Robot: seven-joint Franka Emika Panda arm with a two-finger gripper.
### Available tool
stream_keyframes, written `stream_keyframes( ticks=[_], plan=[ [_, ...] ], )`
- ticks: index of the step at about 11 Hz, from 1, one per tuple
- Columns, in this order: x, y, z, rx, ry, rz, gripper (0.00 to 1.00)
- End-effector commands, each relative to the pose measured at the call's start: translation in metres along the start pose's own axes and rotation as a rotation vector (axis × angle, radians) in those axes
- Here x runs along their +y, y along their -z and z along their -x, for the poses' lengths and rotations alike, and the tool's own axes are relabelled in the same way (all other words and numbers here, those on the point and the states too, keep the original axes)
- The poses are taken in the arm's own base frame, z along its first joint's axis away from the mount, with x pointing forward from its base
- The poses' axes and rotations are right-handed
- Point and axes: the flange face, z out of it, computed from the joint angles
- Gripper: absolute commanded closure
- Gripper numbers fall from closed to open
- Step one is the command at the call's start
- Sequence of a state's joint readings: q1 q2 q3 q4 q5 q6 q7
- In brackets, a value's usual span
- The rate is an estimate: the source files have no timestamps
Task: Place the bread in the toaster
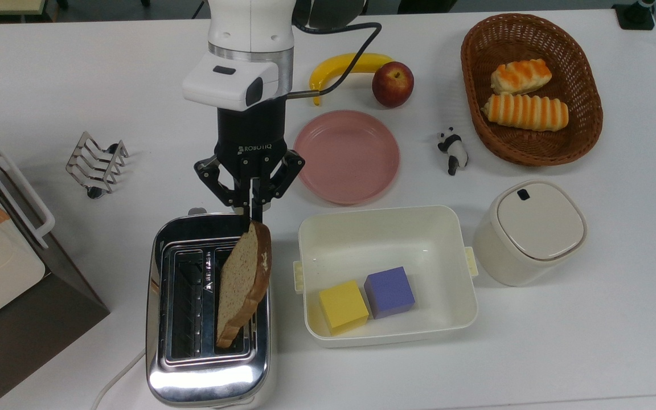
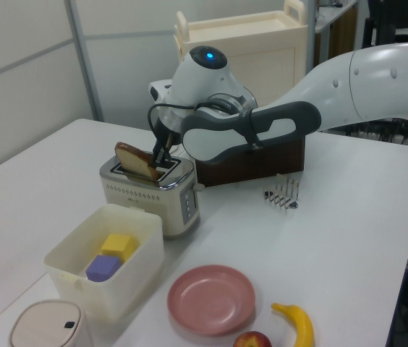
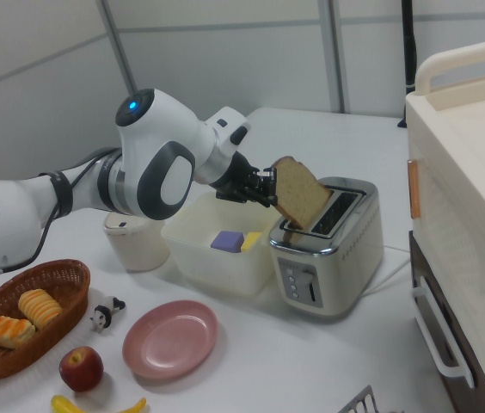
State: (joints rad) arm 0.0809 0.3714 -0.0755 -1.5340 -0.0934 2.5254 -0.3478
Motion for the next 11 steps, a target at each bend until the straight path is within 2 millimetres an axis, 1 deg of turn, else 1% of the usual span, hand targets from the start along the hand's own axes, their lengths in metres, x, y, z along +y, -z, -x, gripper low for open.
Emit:
stream_keyframes(
  ticks=[1, 2, 3, 5, 6, 7, 8, 9, 10, 11],
  plan=[
    [0.01, 0.014, 0.002, -0.002, -0.009, -0.015, 0.77],
    [0.013, 0.014, 0.003, 0.002, -0.027, -0.022, 0.74],
    [0.018, 0.015, 0.004, 0.011, -0.064, -0.04, 0.66],
    [0.02, 0.025, 0.004, 0.021, -0.093, -0.053, 0.42],
    [0.017, 0.025, 0.006, -0.01, -0.118, -0.067, 0.42],
    [0.017, 0.033, 0.008, -0.048, -0.172, -0.079, 0.41],
    [0.014, 0.042, 0.013, -0.118, -0.218, -0.101, 0.25],
    [0.01, 0.058, 0.02, -0.211, -0.228, -0.13, 0.23],
    [0.007, 0.077, 0.029, -0.305, -0.225, -0.164, 0.14],
    [0.004, 0.097, 0.039, -0.395, -0.222, -0.195, 0.01]
  ],
)
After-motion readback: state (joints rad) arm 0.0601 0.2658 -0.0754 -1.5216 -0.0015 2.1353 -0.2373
